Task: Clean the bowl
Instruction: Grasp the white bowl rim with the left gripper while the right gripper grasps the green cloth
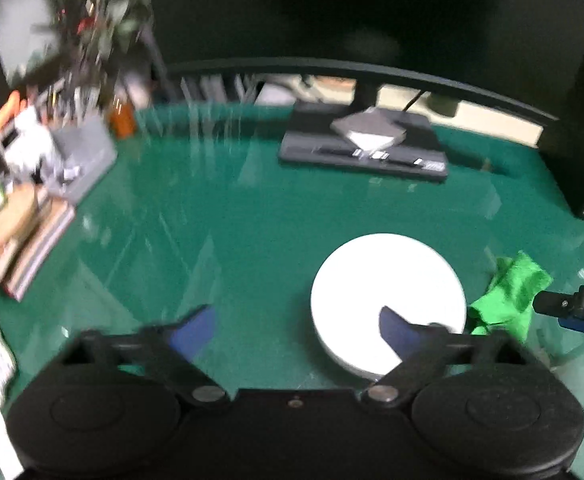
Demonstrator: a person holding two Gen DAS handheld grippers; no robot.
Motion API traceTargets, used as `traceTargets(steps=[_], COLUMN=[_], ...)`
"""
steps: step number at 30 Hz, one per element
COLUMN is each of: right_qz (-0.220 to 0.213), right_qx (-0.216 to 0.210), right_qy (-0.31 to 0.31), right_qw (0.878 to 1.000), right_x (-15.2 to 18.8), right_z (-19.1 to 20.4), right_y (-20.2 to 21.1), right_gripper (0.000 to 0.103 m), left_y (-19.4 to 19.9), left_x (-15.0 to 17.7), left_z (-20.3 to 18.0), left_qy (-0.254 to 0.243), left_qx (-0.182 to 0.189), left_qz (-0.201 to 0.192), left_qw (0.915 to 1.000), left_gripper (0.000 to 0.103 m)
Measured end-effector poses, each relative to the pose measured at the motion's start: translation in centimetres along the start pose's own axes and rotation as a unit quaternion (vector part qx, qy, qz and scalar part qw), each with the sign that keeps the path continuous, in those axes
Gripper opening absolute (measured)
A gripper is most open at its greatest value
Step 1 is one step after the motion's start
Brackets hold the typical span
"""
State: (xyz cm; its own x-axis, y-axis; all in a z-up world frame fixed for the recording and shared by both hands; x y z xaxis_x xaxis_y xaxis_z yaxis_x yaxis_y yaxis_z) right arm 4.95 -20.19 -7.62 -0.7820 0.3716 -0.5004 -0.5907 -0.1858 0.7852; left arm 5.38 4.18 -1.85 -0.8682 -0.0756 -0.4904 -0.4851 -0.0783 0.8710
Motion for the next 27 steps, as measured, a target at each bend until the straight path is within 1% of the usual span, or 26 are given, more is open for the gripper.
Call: traceTargets(steps=[1,3,4,6,8,9,10,11,12,13,14,15,17,18,19,20,21,22,23,24,25,26,27], right_qz=[0.004,0.012,0.018,0.011,0.004,0.004,0.004,0.004,0.01,0.016,0.021,0.027,0.044,0.057,0.07,0.081,0.079,0.075,0.071,0.067,0.062,0.058,0.055], right_qx=[0.012,0.022,0.043,0.05,0.057,0.057,0.058,0.057,0.04,0.022,0.004,-0.014,-0.045,-0.056,-0.067,-0.077,-0.081,-0.079,-0.077,-0.075,-0.073,-0.071,-0.069], right_qy=[0.001,0.006,0.012,0.029,0.046,0.054,0.063,0.07,0.05,0.029,0.009,-0.011,-0.053,-0.076,-0.1,-0.122,-0.127,-0.124,-0.121,-0.118,-0.115,-0.112,-0.108], right_qw=[1.0,1.0,0.999,0.998,0.997,0.997,0.996,0.996,0.998,0.999,1.0,0.999,0.997,0.994,0.99,0.986,0.985,0.986,0.987,0.988,0.989,0.989,0.99], right_x=[-0.1,-0.1,-0.1,0.0,0.1,0.2,0.4,0.5,0.6,0.7,0.7,0.8,1.1,1.4,1.6,1.9,2.0,2.1,2.1,2.2,2.2,2.3,2.3], right_z=[0.2,0.6,1.1,1.9,2.7,3.0,3.4,3.7,3.4,3.1,2.8,2.5,1.9,1.5,1.1,0.7,0.5,0.6,0.7,0.8,0.9,1.0,1.1], right_y=[-1.0,-2.1,-3.0,-3.6,-4.3,-4.5,-4.6,-4.8,-4.6,-4.4,-4.2,-4.0,-3.8,-3.8,-3.9,-3.9,-3.8,-3.6,-3.5,-3.3,-3.1,-2.9,-2.8], right_gripper=[0.05,0.05,0.051,0.054,0.054,0.049,0.021,0.005,0.006,0.006,0.006,0.006,0.006,0.009,0.014,0.016,0.025,0.039,0.043,0.056,0.056,0.051,0.03], left_y=[-0.4,-1.0,-1.2,-1.8,-2.8,-3.1,-3.4,-3.6,-3.7,-4.2,-4.8,-5.2,-5.9,-6.2,-6.3,-6.4,-6.3,-6.2,-6.2,-6.4,-6.6,-6.8,-6.9], left_x=[-0.2,-0.5,-0.8,-1.2,-1.4,-1.4,-1.3,-1.3,-1.3,-1.3,-1.5,-1.6,-1.9,-1.9,-1.8,-1.8,-1.8,-1.6,-1.6,-1.7,-1.9,-2.0,-2.0], left_z=[0.1,-0.1,-0.6,-1.1,-1.5,-1.6,-1.6,-1.4,-1.1,-0.7,-0.6,-0.8,-1.8,-2.2,-2.4,-2.6,-3.0,-3.5,-3.9,-4.0,-4.2,-4.3,-4.2], left_qy=[0.003,-0.004,-0.015,-0.025,-0.034,-0.035,-0.036,-0.029,-0.021,-0.004,-0.002,-0.009,-0.064,-0.083,-0.093,-0.102,-0.12,-0.14,-0.15,-0.148,-0.143,-0.138,-0.131], left_qx=[0.009,0.012,0.007,0.01,0.024,0.029,0.041,0.055,0.066,0.096,0.11,0.113,0.105,0.095,0.084,0.073,0.054,0.047,0.049,0.058,0.068,0.079,0.08], left_qz=[0.006,0.015,0.013,0.011,0.018,0.016,0.008,0.003,0.0,0.008,0.024,0.035,0.053,0.056,0.055,0.053,0.046,0.035,0.033,0.035,0.039,0.043,0.046], left_qw=[0.9999,0.9998,0.9998,0.9996,0.999,0.9988,0.9985,0.9981,0.9976,0.9954,0.9936,0.9929,0.991,0.9905,0.9906,0.9907,0.9902,0.9884,0.9869,0.9867,0.9866,0.9863,0.9871], left_gripper=[0.044,0.039,0.039,0.039,0.039,0.039,0.038,0.038,0.038,0.038,0.038,0.038,0.038,0.041,0.044,0.051,0.064,0.07,0.073,0.069,0.06,0.044,0.036])
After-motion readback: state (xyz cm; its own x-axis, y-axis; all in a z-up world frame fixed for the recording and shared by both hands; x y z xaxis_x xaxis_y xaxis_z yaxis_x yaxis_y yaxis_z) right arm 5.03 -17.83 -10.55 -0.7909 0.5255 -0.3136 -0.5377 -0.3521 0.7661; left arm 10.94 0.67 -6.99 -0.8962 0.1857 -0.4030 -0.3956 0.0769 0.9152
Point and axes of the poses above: each gripper's, at about its wrist camera, not at the fingertips, and y roughly against the way its jaws point, z to its left, x to its underside, the point moved 2 cm from there along -y, roughly the way its jaws point, and after that the axes turned 4 degrees about z, right-handed, at the moved point
